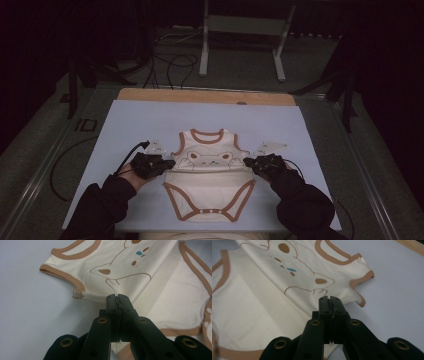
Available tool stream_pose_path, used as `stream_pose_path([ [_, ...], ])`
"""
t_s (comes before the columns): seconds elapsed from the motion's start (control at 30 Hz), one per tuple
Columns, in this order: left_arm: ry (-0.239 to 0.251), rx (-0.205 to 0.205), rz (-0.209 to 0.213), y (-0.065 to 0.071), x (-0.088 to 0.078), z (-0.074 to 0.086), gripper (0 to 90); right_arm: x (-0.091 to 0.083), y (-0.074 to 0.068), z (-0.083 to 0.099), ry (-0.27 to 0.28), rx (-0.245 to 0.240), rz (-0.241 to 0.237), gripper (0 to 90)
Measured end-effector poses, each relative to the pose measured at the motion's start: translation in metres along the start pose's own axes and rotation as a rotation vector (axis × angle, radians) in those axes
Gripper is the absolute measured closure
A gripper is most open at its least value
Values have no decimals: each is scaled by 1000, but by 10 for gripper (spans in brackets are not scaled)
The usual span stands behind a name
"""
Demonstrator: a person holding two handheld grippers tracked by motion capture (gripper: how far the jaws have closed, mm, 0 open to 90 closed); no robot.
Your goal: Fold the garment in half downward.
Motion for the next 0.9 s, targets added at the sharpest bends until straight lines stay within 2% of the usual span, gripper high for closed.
stream_pose_path([
  [0.07, -8, 3, 7, 6, -1, 5, 889, -7, -8, 6, -2, -12, -16, 894],
  [0.43, -5, 16, 35, 34, -6, 20, 889, -21, -22, 22, -5, -26, -48, 894],
  [0.73, -1, 27, 42, 45, -7, 28, 889, -29, -33, 35, -11, -20, -70, 893],
  [0.9, -18, 34, 54, 53, -3, 35, 889, -30, -39, 43, -25, -15, -80, 893],
])
Point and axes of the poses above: each handheld gripper's, and its own axes: x roughly forward along the jaws, z roughly out of its underside, y roughly to its right, the point moved 8 cm from there along x, roughly forward along the jaws, and after that the axes turned 13 degrees about z, right-handed, at the moved point
